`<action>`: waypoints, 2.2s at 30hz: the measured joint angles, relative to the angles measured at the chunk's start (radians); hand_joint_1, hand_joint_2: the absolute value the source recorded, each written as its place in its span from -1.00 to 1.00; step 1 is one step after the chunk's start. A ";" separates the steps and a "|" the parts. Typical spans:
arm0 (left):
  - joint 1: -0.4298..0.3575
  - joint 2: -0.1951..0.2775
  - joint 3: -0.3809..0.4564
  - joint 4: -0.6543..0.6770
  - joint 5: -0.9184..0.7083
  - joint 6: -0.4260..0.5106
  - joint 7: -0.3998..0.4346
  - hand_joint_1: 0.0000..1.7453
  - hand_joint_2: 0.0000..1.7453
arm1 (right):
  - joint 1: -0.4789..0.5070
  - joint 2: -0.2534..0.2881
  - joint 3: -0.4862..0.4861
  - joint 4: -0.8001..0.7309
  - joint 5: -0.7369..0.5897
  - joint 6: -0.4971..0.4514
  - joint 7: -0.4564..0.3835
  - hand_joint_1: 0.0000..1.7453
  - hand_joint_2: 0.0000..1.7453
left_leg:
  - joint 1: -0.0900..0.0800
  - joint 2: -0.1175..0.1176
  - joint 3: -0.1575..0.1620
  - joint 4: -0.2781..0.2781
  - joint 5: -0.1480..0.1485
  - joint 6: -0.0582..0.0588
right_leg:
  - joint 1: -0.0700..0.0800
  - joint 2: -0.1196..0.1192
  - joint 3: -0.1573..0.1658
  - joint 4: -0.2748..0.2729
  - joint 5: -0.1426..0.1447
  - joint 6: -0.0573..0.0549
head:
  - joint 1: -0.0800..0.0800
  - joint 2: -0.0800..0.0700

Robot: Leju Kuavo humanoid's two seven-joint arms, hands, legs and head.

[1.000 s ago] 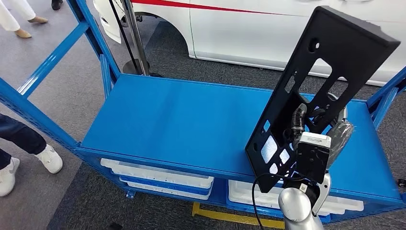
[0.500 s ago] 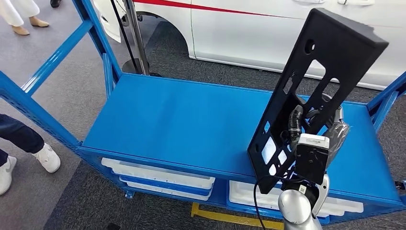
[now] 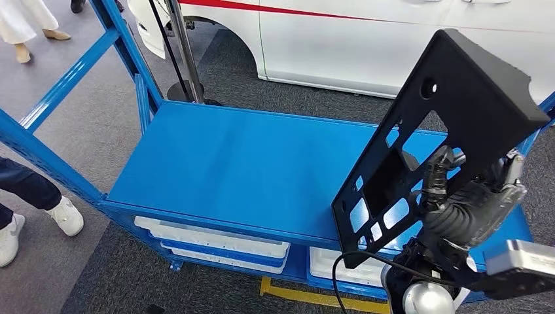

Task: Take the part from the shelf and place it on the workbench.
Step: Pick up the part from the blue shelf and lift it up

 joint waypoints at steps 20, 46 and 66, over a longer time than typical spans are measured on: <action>0.002 0.000 0.022 0.000 0.004 0.003 0.001 -1.00 -1.00 | 0.032 -0.002 0.030 -0.099 -0.035 0.013 0.008 1.00 1.00 | 0.000 0.005 0.012 -0.031 0.025 0.039 | 0.000 -0.001 -0.104 0.232 -0.123 0.027 | 0.001 0.000; 0.002 -0.007 0.028 0.000 0.003 0.002 0.000 -1.00 -1.00 | 0.014 -0.012 0.057 -0.105 -0.008 0.053 0.062 1.00 1.00 | -0.002 0.000 0.013 -0.022 0.015 0.020 | 0.002 -0.003 -0.003 0.001 0.001 0.017 | 0.000 0.000; 0.002 -0.010 0.038 0.000 0.000 0.000 -0.001 -1.00 -1.00 | 0.010 -0.027 0.056 -0.091 0.007 0.055 0.079 1.00 1.00 | 0.002 0.002 -0.101 0.238 -0.125 -0.012 | 0.001 -0.005 0.006 -0.022 0.015 -0.017 | 0.000 0.000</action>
